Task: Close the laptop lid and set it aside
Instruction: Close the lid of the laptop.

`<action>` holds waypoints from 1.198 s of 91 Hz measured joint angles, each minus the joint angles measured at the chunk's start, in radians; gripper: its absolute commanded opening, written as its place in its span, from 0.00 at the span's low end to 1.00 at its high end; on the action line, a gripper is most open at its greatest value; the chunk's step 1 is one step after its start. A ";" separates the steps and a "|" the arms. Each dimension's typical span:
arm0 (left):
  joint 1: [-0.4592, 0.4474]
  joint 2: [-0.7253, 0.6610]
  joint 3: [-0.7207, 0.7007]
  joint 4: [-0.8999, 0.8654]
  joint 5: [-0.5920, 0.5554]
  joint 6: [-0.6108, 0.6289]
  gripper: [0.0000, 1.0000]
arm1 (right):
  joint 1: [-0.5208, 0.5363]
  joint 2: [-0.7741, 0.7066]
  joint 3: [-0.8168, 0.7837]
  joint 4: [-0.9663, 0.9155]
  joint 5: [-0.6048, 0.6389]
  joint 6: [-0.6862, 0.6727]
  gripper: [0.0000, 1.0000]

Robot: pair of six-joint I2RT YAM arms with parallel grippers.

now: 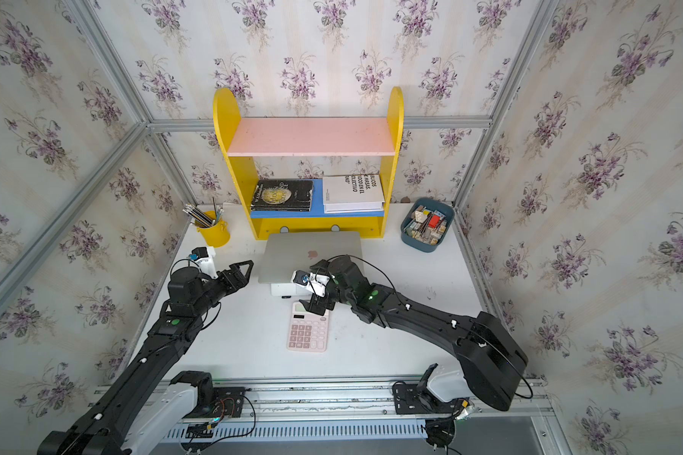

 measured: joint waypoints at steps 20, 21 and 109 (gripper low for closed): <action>0.000 0.005 0.000 0.000 0.002 0.000 0.90 | 0.000 0.018 -0.010 0.013 -0.015 0.026 1.00; 0.000 0.005 0.000 0.000 0.003 0.000 0.90 | 0.000 0.018 -0.010 0.014 -0.016 0.027 1.00; 0.000 0.029 -0.005 0.009 0.020 -0.009 0.90 | -0.011 0.099 -0.059 0.129 -0.072 0.107 1.00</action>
